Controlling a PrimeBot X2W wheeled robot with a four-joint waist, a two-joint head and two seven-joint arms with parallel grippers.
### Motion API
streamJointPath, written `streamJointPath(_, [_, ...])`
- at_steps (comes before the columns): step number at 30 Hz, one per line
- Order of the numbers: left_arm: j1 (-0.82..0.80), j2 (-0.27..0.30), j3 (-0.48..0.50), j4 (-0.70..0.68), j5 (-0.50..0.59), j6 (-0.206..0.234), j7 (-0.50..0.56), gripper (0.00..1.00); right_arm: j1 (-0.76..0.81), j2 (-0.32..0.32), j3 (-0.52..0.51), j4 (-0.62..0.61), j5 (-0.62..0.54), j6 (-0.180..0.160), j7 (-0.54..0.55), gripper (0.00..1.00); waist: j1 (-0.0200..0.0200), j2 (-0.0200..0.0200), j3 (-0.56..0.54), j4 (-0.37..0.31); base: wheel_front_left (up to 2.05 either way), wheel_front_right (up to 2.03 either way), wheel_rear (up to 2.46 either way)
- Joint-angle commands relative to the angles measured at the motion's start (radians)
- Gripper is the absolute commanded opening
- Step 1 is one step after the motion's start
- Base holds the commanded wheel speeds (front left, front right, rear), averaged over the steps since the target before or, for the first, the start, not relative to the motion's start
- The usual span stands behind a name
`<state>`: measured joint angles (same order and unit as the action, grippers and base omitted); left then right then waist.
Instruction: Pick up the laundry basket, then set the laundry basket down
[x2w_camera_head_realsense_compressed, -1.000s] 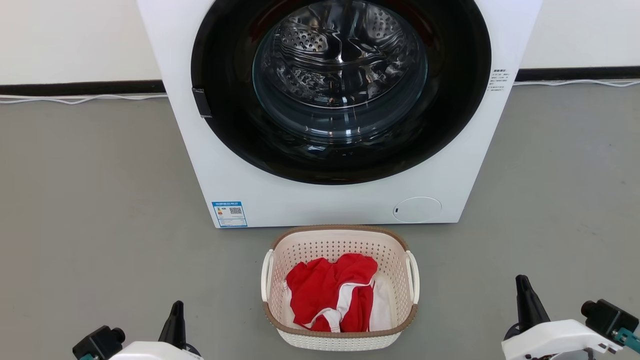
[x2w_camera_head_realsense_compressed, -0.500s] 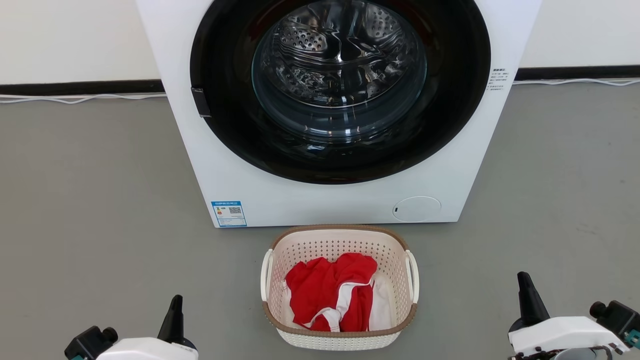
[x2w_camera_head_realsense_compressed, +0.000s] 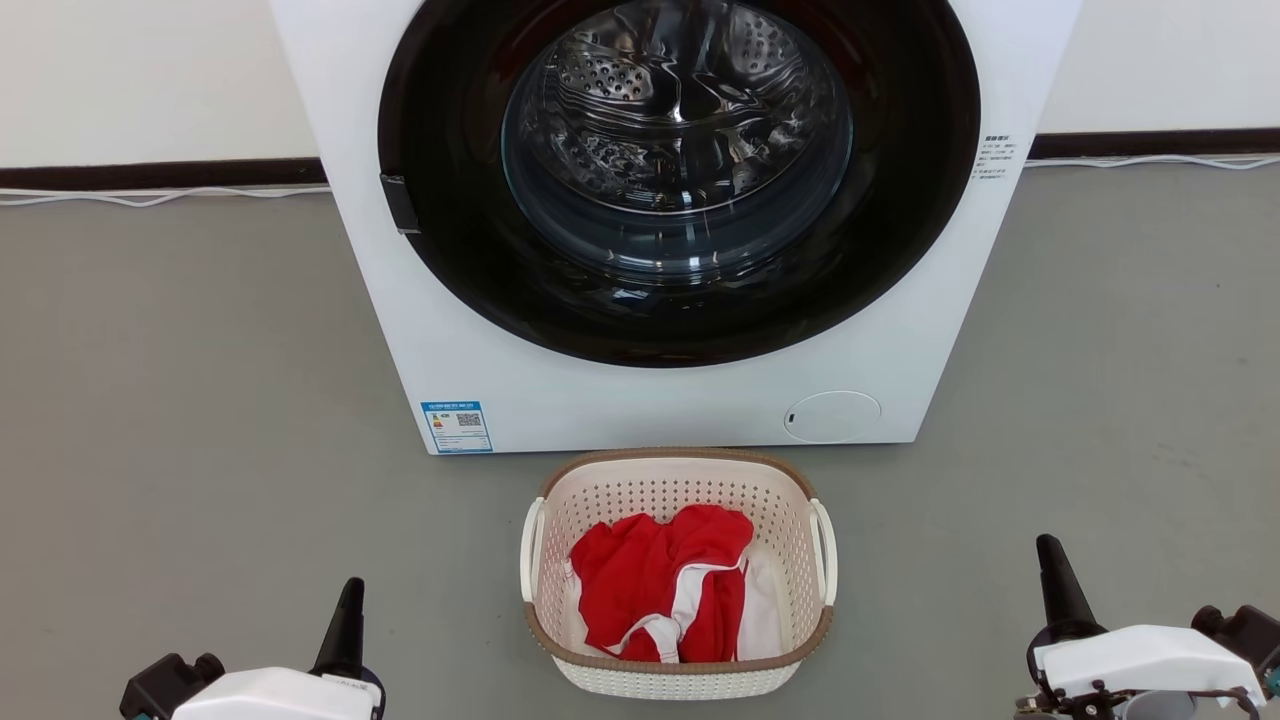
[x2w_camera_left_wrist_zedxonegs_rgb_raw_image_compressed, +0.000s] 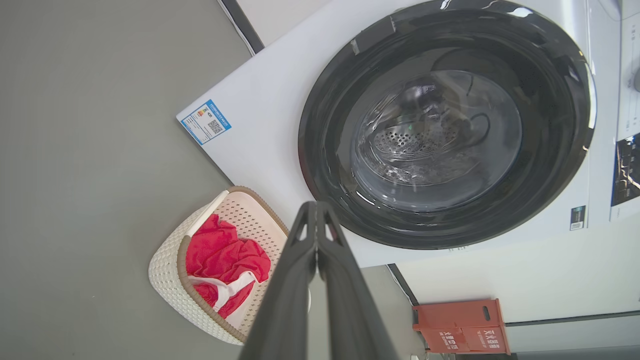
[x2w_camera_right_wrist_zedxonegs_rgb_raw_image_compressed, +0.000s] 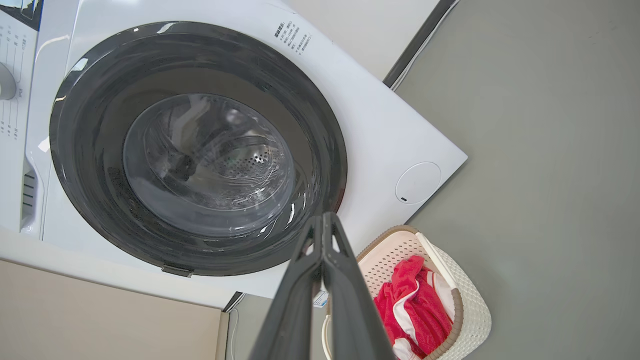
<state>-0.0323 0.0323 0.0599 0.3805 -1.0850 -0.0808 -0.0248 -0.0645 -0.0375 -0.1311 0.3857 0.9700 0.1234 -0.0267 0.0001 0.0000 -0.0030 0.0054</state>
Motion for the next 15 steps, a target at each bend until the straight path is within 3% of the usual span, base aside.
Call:
streamJointPath(1, [-0.057, 0.011, 0.022, -0.034, -0.024, -0.012, 0.005, 0.0, -0.037, -0.01, 0.012, -0.037, 0.026, 0.005, 0.009, 0.0, 0.0, 0.0, 0.0, 0.0, 0.0, 0.0, 0.0])
streamJointPath(15, [-0.063, 0.013, 0.032, -0.065, -0.179, -0.024, 0.046, 0.0, -0.039, -0.011, 0.014, -0.069, 0.216, 0.006, 0.049, 0.0, 0.0, 0.0, 0.002, -0.002, 0.0, 0.0, 0.0])
